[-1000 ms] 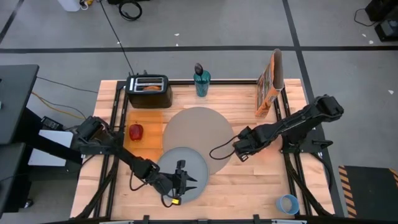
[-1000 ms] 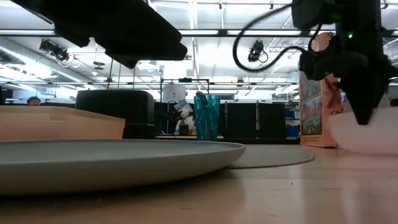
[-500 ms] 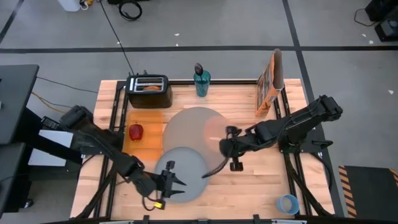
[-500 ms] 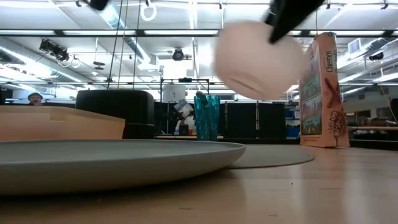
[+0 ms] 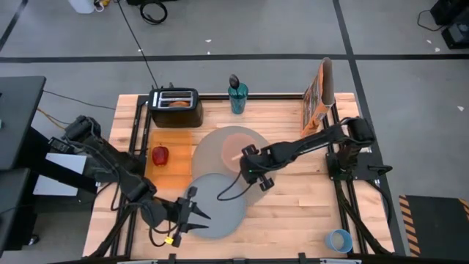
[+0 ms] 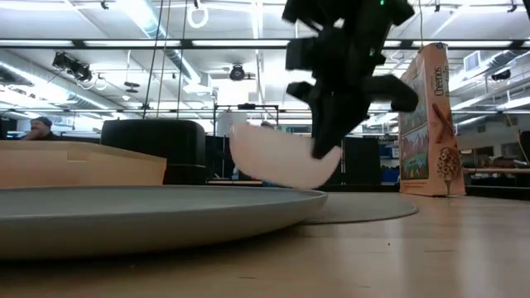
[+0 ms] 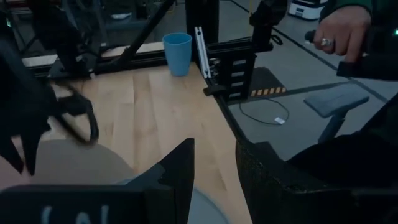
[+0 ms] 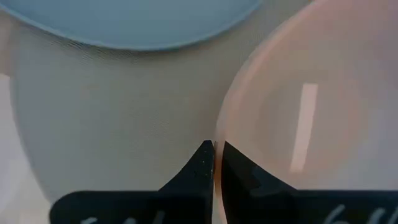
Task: Arrange a breakfast setting
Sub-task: Put the orange bowl on the gray placemat to the top of the blue plate
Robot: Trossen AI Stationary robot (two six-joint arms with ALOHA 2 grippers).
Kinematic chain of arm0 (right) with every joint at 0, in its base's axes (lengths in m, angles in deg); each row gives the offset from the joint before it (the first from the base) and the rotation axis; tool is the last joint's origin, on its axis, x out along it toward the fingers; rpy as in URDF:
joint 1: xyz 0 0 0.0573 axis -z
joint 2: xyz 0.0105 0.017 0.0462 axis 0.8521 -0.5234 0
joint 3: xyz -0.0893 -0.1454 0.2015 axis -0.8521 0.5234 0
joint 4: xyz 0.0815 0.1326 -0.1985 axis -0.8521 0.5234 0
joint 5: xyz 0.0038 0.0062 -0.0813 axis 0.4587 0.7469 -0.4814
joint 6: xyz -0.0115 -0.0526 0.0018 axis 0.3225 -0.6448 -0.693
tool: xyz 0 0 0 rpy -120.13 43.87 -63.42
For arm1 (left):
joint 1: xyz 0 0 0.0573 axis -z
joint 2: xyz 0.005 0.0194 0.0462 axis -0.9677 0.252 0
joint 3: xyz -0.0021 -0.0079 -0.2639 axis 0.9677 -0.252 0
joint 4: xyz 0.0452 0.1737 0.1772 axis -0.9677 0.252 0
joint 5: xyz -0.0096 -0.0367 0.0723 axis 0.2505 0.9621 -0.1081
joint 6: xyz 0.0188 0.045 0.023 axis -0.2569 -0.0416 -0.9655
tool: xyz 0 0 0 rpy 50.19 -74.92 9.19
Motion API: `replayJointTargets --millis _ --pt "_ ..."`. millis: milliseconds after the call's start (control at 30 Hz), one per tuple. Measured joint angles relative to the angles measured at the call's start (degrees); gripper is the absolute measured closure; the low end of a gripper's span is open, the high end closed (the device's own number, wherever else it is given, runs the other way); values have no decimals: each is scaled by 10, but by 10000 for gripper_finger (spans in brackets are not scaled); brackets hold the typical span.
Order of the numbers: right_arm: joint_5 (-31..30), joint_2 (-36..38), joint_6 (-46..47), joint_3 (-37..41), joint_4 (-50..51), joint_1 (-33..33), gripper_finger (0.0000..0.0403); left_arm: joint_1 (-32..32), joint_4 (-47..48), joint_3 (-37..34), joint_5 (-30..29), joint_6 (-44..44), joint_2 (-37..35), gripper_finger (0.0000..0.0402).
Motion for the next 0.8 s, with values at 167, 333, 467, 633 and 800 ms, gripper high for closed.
replayJointTargets --millis 167,333,467,633,800 --pt "7 -15 -10 -2 -5 7 376 -15 10 0 0 -2 0 276" --pt "8 -27 7 -2 -29 20 377 -34 10 0 0 -2 0 276" --pt "9 -32 22 -2 -36 26 368 -41 7 0 0 12 1 276" --pt "4 -30 22 -2 -53 26 330 -37 14 0 0 15 1 276" --pt "-15 -3 25 -2 -64 19 281 -30 70 0 0 27 0 276"
